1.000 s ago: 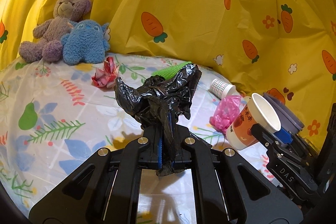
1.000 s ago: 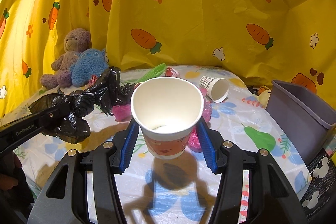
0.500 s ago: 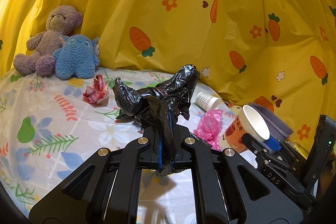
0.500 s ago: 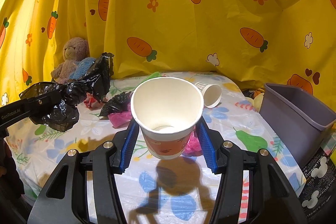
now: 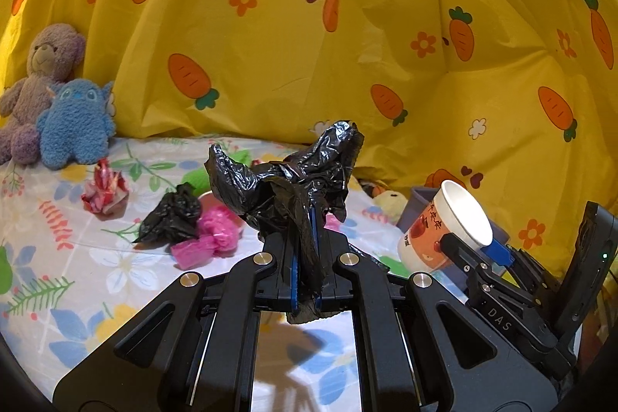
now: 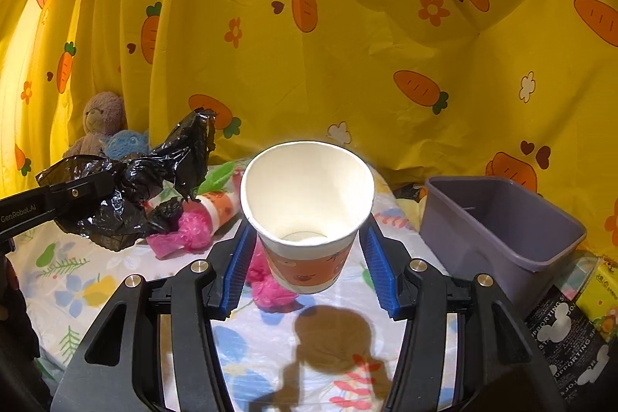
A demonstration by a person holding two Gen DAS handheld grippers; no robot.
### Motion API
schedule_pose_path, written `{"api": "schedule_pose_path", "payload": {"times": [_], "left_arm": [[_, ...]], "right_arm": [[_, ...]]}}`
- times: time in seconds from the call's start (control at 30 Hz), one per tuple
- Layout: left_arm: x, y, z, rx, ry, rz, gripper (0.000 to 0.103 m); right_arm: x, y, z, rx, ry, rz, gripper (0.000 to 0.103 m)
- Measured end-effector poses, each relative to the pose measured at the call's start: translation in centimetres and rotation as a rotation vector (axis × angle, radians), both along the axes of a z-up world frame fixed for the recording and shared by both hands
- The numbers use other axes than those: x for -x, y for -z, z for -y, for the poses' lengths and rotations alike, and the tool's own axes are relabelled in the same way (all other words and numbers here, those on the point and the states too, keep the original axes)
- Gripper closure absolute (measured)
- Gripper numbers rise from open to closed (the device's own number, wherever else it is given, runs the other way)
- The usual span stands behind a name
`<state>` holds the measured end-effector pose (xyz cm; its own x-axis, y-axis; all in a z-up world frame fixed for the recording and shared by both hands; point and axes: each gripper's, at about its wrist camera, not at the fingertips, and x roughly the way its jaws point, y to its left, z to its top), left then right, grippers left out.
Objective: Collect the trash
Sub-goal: 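Carry the orange cup and black bag over the grey bin with both grippers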
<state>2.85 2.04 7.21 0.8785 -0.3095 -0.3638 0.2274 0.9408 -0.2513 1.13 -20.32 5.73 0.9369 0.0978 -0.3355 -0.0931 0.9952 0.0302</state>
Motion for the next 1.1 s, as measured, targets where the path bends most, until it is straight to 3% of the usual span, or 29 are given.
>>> {"api": "schedule_pose_path", "payload": {"times": [0.27, 0.5, 0.77, 1.1], "left_arm": [[-4.3, -1.9, 10.4, -0.065, 0.206, 0.058, 0.099], [-8.5, -1.9, 18.1, -0.054, 0.353, 0.037, 0.099], [-13.4, -0.6, 23.5, 0.016, 0.475, -0.066, 0.099], [-15.4, 2.1, 26.9, 0.020, 0.540, -0.140, 0.098]], "right_arm": [[-1.3, -1.7, 7.2, 0.041, 0.232, 0.057, 0.049], [-2.9, -1.1, 12.6, 0.036, 0.378, 0.042, 0.049], [-4.0, 0.1, 15.5, 0.052, 0.463, 0.022, 0.049], [-5.6, 1.9, 17.4, 0.038, 0.484, -0.041, 0.049]]}}
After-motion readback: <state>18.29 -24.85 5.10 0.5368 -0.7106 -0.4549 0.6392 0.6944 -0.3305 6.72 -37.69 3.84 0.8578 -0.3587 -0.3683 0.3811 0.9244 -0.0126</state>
